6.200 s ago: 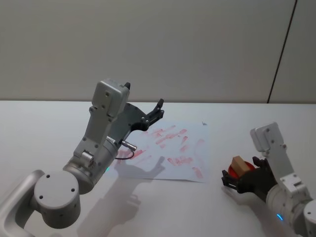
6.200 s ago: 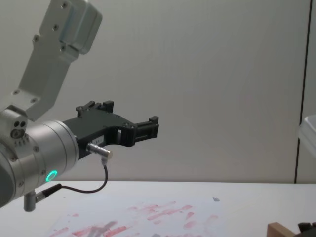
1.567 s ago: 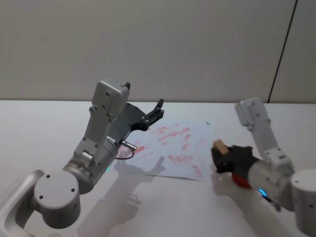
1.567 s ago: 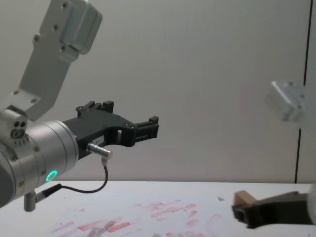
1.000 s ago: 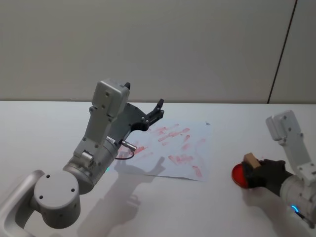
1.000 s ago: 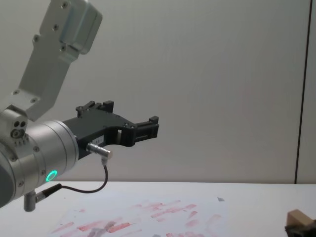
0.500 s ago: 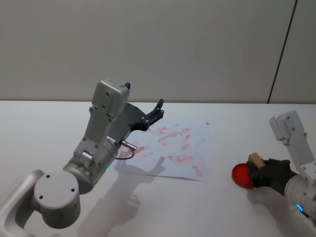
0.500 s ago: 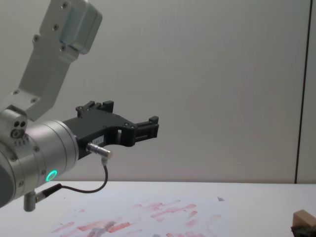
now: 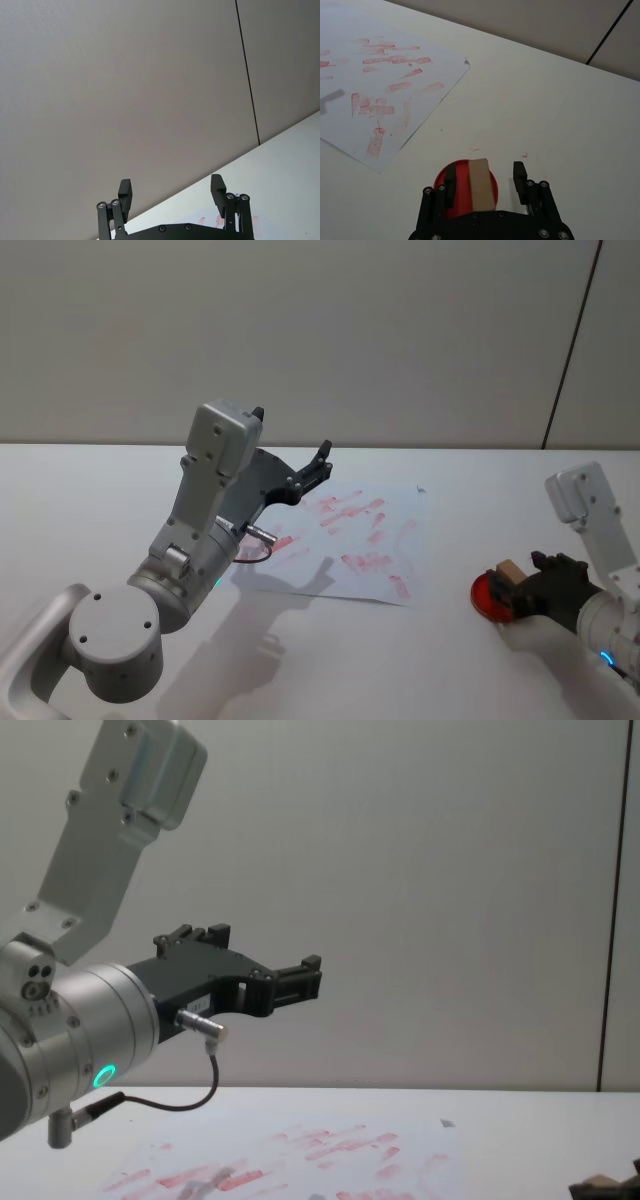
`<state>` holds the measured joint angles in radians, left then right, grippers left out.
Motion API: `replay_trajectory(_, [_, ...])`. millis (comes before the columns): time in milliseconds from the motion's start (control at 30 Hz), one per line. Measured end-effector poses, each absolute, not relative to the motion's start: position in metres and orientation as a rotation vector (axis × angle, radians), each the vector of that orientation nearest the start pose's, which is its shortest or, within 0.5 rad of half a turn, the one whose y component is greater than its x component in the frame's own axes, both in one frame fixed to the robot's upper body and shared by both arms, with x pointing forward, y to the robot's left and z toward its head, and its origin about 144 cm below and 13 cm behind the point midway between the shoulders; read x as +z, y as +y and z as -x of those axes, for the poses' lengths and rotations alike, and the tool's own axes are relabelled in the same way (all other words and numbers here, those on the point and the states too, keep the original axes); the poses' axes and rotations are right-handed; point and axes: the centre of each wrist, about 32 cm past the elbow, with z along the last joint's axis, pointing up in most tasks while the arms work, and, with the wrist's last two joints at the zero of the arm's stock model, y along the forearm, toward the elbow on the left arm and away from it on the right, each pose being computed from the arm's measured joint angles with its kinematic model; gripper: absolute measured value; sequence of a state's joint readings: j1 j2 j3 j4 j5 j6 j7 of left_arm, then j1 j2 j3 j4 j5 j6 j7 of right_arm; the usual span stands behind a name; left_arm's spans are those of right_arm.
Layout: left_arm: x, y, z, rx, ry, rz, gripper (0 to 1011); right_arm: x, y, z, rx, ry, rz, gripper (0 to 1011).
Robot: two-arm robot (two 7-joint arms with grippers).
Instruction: Use the one hand to pick up the stamp and affix it onto the A4 paper.
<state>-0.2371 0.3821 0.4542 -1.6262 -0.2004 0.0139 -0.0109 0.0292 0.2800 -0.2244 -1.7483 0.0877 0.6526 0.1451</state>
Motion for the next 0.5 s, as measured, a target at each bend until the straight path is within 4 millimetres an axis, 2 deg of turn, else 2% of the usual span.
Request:
replay_trajectory(67, [1.2044,0.1984,-0.492,1.124,-0.268,-0.061,1002,1.1911,-0.2261,-0.4546,-1.206,0.218,0.538,740])
replay_trajectory(167, [1.2044,0.1984,-0.492,1.124,-0.268,-0.061,1003,1.1911,-0.2261,-0.4548,-1.206,0.217,0.538,792])
replay_trajectory(367, [1.2044,0.1984,-0.492,1.124,-0.268,-0.061,1003,1.191,-0.2263,-0.4551,-1.205,0.217,0.539,983])
replay_trajectory(500, [1.2044,0.1984,-0.492,1.124,-0.268,-0.061,1003,1.191,-0.2263,-0.4552,-1.205,0.217,0.539,1001])
